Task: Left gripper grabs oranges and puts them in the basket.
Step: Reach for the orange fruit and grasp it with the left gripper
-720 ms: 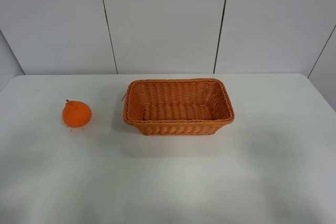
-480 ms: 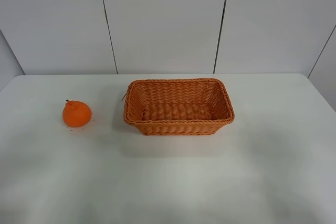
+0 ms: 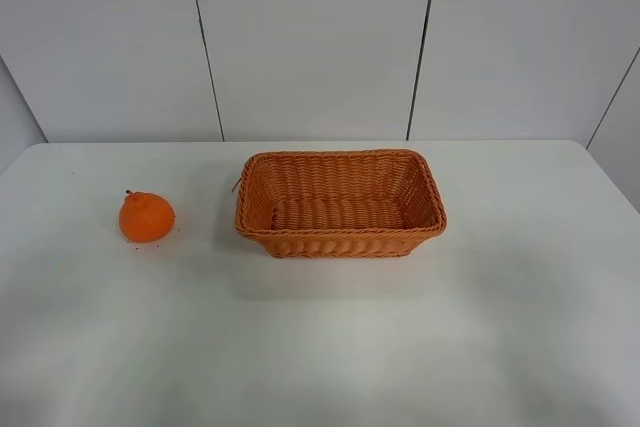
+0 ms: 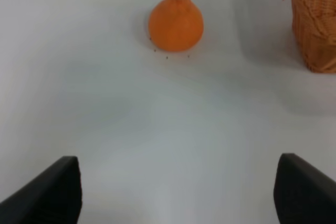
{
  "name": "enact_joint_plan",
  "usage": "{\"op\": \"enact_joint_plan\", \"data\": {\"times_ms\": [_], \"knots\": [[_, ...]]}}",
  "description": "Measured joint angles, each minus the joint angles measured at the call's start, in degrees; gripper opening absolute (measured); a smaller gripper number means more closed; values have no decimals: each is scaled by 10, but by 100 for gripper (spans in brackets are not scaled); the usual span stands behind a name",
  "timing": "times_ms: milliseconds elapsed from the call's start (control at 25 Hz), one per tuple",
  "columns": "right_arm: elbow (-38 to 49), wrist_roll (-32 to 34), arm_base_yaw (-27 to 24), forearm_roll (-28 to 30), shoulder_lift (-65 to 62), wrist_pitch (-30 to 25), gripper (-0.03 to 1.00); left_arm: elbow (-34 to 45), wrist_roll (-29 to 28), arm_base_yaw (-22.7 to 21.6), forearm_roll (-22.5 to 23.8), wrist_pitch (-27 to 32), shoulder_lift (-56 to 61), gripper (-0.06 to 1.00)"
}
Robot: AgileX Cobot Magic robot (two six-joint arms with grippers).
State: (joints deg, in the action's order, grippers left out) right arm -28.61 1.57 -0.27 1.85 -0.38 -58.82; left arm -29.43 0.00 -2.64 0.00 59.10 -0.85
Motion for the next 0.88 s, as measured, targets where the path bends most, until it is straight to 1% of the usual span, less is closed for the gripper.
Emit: {"op": "enact_joint_plan", "data": {"times_ms": [120,280,480,680,880], "knots": [[0,0,0,0,0,0,69,-22,4,0,0,-1,-57,85],[0,0,0,0,0,0,69,-71,14,0,0,-7,-175,85],[0,0,0,0,0,0,69,-146,17,0,0,-36,-332,85],[0,0,0,0,0,0,69,-244,17,0,0,-38,-509,85],[0,0,0,0,0,0,69,-356,17,0,0,-22,-700,85]]}}
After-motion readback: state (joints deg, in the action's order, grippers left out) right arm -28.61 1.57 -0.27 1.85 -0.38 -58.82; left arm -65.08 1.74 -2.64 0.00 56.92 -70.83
